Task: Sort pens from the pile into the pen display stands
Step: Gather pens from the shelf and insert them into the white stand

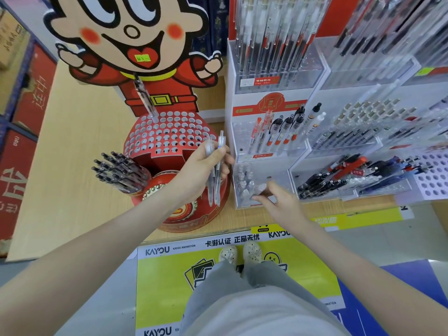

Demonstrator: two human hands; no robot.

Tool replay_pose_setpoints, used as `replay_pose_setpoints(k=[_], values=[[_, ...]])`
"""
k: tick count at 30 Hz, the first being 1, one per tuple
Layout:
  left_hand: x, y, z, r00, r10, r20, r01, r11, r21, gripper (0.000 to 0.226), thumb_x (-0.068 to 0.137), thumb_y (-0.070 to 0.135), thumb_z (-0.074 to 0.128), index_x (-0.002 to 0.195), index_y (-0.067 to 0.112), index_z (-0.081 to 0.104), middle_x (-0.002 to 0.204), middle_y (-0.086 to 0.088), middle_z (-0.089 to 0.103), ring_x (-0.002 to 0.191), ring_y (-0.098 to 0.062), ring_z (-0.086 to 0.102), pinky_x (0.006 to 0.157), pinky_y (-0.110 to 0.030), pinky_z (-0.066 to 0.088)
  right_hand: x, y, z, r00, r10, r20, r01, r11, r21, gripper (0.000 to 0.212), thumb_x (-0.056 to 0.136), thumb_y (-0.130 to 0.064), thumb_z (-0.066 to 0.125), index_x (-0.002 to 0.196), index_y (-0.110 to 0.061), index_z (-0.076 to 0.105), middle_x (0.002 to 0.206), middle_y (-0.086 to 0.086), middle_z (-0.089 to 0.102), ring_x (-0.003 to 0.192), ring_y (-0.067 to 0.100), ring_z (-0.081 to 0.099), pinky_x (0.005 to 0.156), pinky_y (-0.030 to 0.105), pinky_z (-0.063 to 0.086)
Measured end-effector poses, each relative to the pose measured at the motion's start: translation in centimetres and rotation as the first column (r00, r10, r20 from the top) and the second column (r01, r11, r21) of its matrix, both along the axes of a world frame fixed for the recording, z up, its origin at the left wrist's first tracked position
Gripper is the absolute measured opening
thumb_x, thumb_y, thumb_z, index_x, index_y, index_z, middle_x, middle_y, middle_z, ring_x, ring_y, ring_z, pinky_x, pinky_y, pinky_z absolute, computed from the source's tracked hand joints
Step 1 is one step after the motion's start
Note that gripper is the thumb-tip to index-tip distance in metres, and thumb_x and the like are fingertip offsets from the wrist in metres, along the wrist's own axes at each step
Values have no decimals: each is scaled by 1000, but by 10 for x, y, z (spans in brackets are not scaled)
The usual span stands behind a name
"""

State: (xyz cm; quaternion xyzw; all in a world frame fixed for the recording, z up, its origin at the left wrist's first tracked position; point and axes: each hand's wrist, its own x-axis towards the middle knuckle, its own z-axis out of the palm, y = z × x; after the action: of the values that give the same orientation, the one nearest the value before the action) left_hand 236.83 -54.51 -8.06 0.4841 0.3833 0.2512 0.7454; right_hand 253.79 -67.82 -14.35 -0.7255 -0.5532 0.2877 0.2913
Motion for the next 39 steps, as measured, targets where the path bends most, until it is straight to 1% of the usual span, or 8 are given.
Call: replay_pose_setpoints(k=[9,14,21,25,29,32,35,39], values=[[-3,-1,-5,998,-39,48,41,998,-43,14,101,14,44,106,10,56,90,-5,70,71,-16,62,71,-29,52,-8,4,-16,992,23,124,-10,995,-104,14,92,-21,60,101,-10,62,104,5,65,97,23,58,80,38,46],[0,-4,-5,997,-76,20,76,997,-6,14,100,13,45,105,11,58,93,-8,69,75,-17,63,78,-31,54,-7,6,-9,974,29,226,-16,998,-57,19,93,-19,57,99,-3,65,91,15,61,89,32,56,65,30,32],[2,-10,-4,993,-109,-49,113,990,82,15,100,12,46,107,13,59,89,0,72,79,-13,66,79,-28,54,-11,10,-4,970,77,232,-24,975,-222,20,95,-28,53,98,-9,60,99,10,60,96,26,56,75,36,41],[1,-15,-2,993,-111,-41,114,990,87,15,100,9,45,108,10,58,91,-4,70,78,-12,66,78,-27,56,-16,11,-6,980,34,194,8,977,-214,18,93,-23,57,95,-5,59,100,11,59,97,27,53,69,29,30],[-3,-16,-2,995,-98,-5,98,994,52,16,100,9,45,108,8,59,92,-4,72,82,-15,67,82,-29,56,-5,11,-2,979,76,188,-34,975,-220,30,89,-18,61,117,-9,53,114,7,54,110,22,48,86,29,36],[-3,-18,4,987,-156,-24,157,987,41,16,99,9,45,105,7,60,90,-5,72,78,-16,68,74,-27,57,4,11,27,998,-46,38,48,997,-67,33,90,-12,59,123,-14,52,102,0,53,89,9,52,81,21,41],[8,-23,12,937,-334,-103,341,938,64,15,99,8,45,101,6,60,88,-9,70,66,-12,65,61,-21,54,-2,17,65,947,-80,-312,100,994,51,23,92,-16,58,114,-22,59,90,-5,57,75,-2,50,72,13,42],[20,-25,20,889,-445,-106,453,888,79,18,100,5,44,105,-1,60,92,-10,68,70,-10,66,68,-22,54,-7,25,82,820,-89,-566,119,993,16,15,91,-5,57,89,-18,65,82,3,64,70,7,55,71,24,47]])
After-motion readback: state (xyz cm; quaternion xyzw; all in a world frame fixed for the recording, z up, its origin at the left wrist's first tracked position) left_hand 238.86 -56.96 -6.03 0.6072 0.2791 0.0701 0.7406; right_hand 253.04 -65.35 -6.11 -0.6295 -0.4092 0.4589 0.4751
